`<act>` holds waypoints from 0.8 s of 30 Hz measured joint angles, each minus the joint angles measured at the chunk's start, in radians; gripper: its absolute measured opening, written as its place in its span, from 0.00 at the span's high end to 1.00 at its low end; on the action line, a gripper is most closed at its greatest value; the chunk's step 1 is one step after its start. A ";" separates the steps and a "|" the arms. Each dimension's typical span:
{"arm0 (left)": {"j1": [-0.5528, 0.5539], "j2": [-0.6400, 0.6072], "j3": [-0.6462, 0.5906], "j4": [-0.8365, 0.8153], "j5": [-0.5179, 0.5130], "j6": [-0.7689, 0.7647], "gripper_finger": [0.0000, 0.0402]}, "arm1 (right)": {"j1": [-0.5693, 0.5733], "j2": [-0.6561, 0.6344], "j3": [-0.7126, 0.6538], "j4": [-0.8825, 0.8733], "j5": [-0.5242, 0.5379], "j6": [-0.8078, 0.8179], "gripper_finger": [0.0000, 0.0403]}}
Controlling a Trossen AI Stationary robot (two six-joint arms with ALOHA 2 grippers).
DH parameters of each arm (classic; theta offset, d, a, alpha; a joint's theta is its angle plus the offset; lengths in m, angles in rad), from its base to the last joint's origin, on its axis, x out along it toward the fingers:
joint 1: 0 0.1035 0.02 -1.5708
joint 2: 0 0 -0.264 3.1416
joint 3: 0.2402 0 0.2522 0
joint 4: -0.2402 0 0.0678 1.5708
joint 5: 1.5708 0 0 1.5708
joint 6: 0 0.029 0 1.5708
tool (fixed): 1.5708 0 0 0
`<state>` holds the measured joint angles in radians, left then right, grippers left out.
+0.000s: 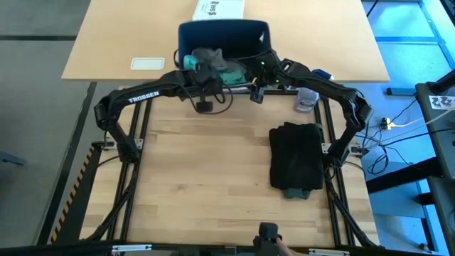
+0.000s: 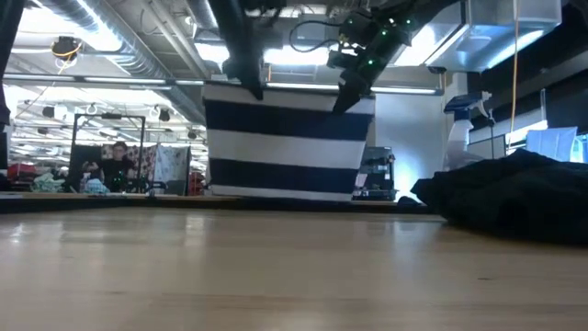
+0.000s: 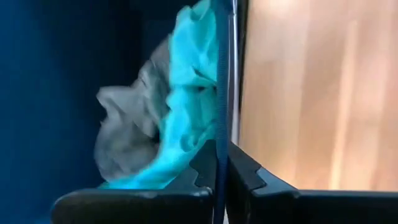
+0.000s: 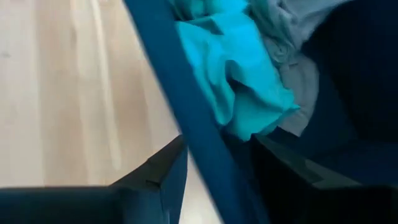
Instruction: Fold Laundry from Bin
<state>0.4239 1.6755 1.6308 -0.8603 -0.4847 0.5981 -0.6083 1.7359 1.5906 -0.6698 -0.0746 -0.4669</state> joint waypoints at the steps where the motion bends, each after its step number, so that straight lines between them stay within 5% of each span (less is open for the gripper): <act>1: -0.010 -0.002 0.011 -0.013 0.000 -0.003 0.99 | 0.000 -0.007 0.000 -0.007 -0.012 0.004 0.58; 13: -0.049 -0.001 0.059 -0.179 0.131 -0.163 0.97 | 0.108 -0.129 0.000 -0.127 -0.058 0.017 0.61; 17: -0.060 -0.003 0.059 -0.185 0.155 -0.165 0.88 | 0.134 -0.129 0.000 -0.167 -0.053 -0.004 0.61; 24: -0.102 -0.007 0.097 -0.164 0.048 -0.140 0.65 | 0.137 -0.129 0.000 -0.163 -0.048 -0.009 0.61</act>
<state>0.3218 1.6688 1.7278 -1.0238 -0.4365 0.4578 -0.4709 1.6070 1.5902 -0.8324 -0.1225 -0.4759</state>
